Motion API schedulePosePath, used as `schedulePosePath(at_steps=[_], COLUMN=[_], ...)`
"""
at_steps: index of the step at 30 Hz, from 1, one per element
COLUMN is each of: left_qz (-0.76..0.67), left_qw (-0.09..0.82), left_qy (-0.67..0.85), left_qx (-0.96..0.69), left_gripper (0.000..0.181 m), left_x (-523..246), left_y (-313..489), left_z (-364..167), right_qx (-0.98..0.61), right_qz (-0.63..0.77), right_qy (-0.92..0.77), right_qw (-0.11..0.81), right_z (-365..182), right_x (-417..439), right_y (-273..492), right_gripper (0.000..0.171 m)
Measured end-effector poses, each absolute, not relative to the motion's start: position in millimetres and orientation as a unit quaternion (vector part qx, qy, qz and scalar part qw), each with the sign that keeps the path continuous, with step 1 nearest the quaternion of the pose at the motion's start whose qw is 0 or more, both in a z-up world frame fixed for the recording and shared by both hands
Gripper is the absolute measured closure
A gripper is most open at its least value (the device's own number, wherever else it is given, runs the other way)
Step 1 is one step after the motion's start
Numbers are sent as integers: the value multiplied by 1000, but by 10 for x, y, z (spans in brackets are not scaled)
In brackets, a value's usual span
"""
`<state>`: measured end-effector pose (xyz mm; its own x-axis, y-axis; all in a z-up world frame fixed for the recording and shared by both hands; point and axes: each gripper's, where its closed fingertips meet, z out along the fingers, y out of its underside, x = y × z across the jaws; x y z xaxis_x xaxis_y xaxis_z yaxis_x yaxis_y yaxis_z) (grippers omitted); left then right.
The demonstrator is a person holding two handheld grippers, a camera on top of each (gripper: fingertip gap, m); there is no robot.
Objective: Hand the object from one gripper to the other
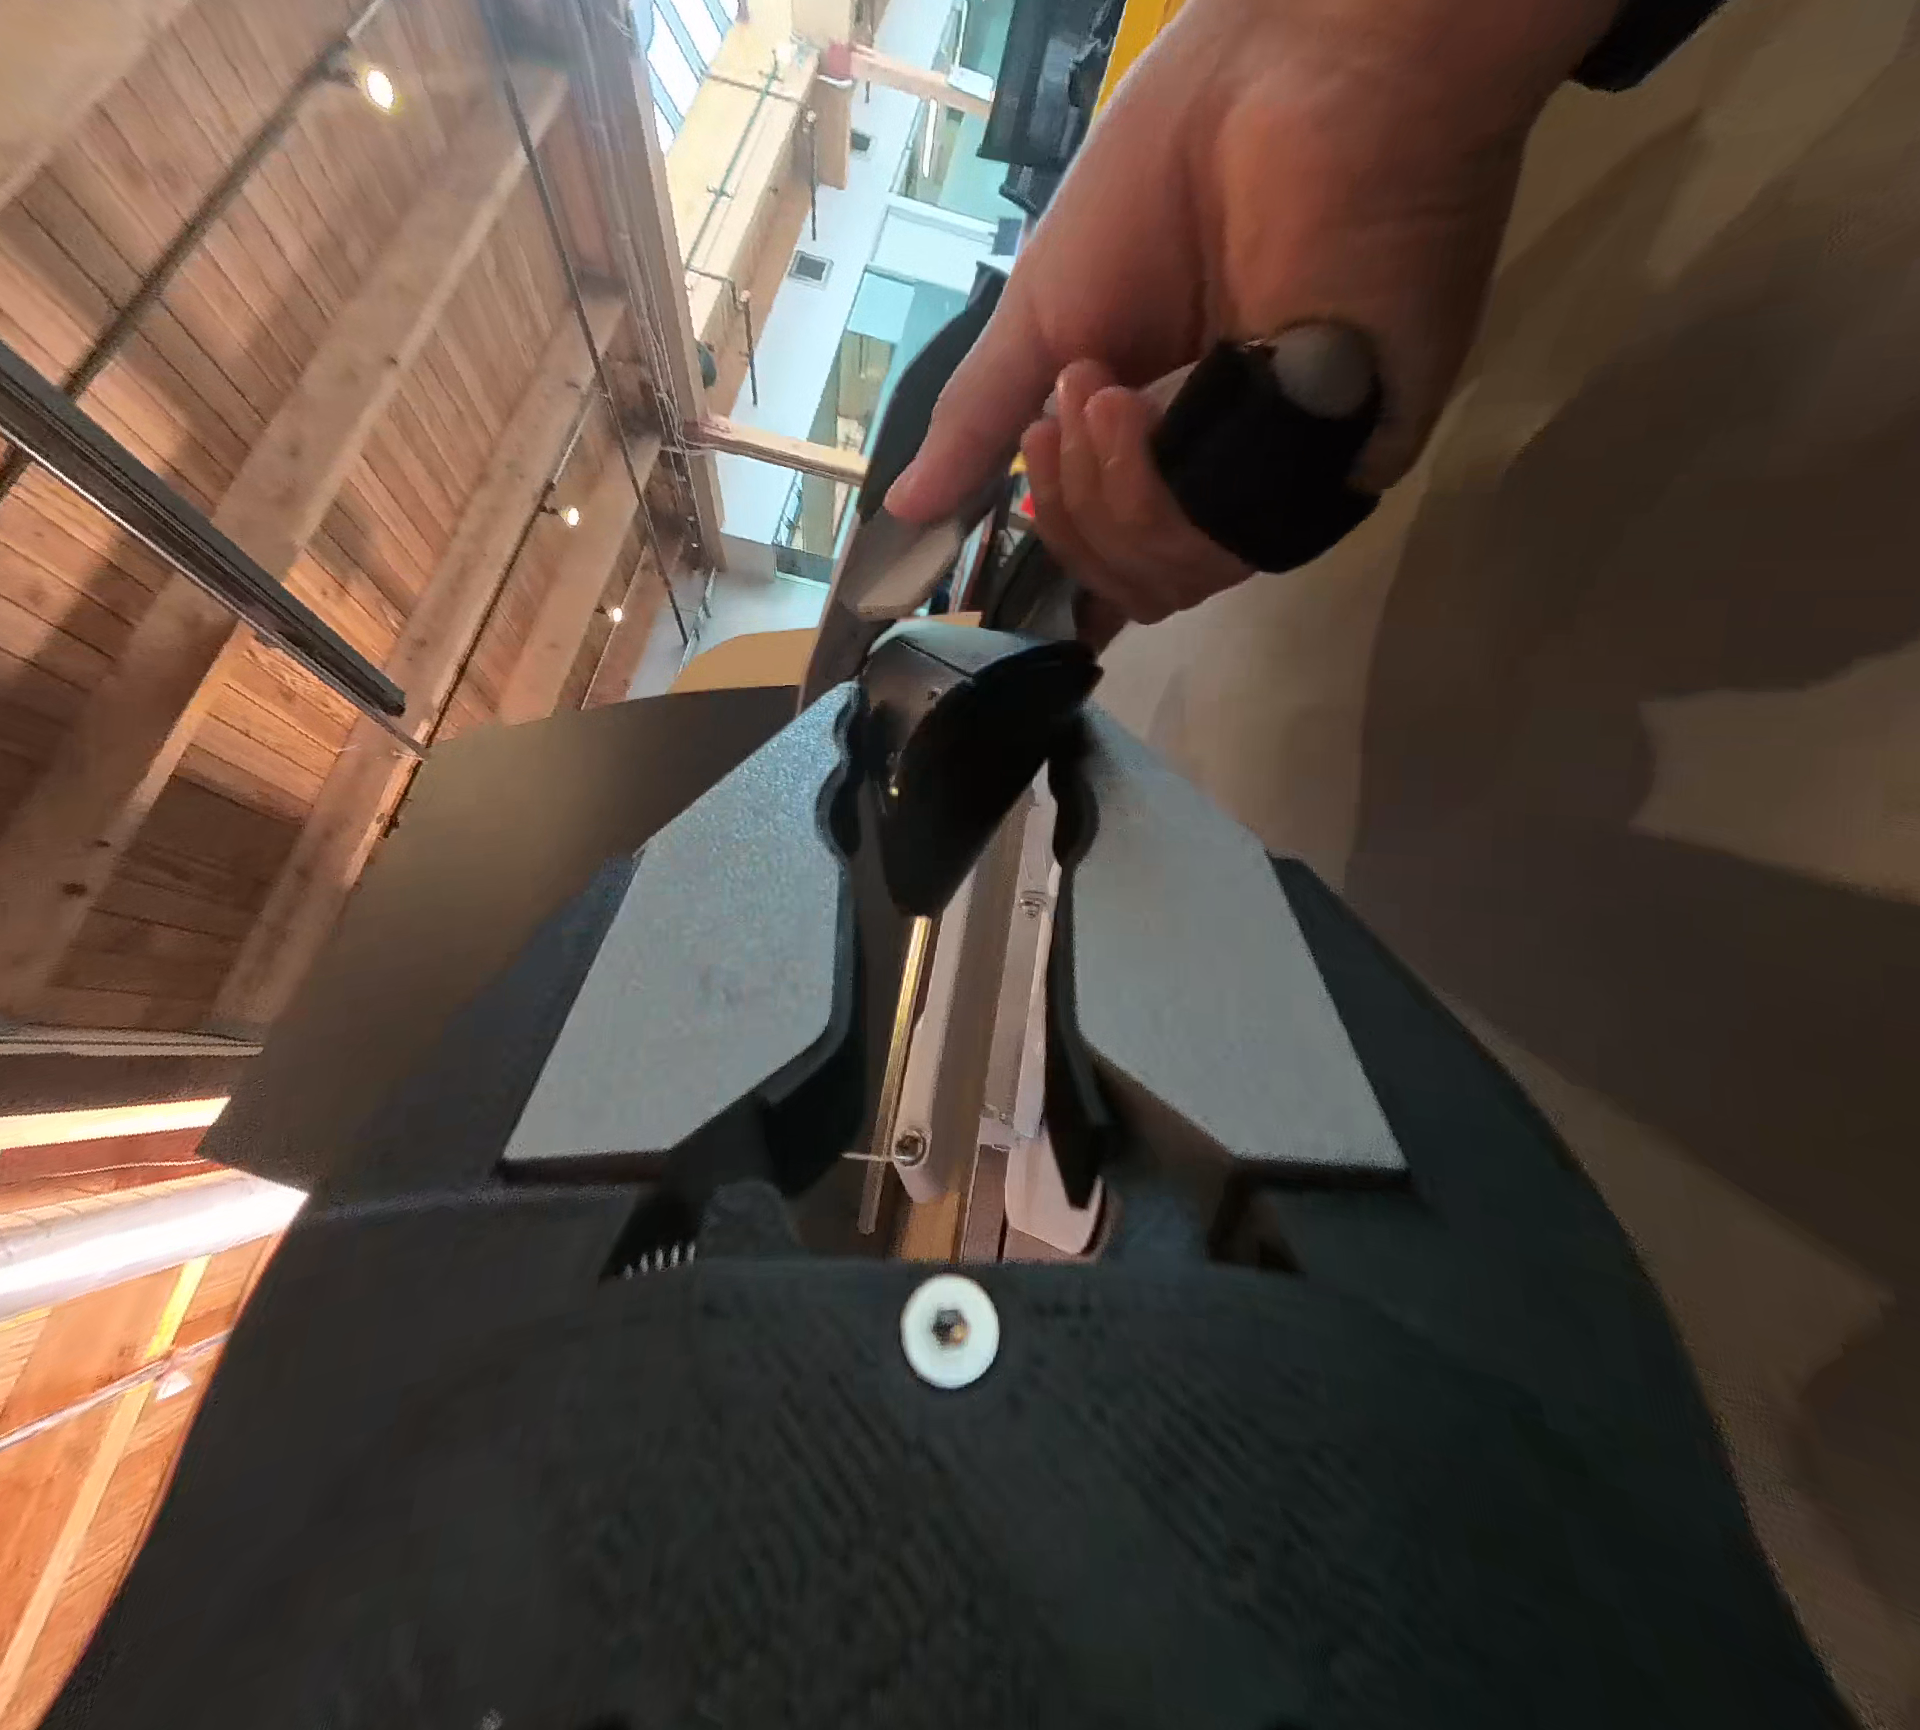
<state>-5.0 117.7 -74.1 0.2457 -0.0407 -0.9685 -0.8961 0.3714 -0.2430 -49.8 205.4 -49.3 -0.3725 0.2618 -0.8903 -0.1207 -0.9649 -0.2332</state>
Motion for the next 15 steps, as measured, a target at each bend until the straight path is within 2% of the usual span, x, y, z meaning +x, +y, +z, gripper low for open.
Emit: schedulePosePath(at_steps=[4,9,15], left_qz=[270,63,-195], left_qw=[699,793,832], left_qy=[467,324,152], left_qx=[-469,-512,-497], left_gripper=[157,157,158], left_x=[-79,-368,-721], left_y=[1090,951,879], left_z=[-481,-19,291], right_qx=[-527,-458,-454], right_qz=[835,855,796], right_qy=[-108,-182,-329], right_qw=[113,161,229], right_z=[-443,-133,-179], right_x=[-494,-383,-416], right_y=[1985,1838,1582], right_gripper=[135,120,103])
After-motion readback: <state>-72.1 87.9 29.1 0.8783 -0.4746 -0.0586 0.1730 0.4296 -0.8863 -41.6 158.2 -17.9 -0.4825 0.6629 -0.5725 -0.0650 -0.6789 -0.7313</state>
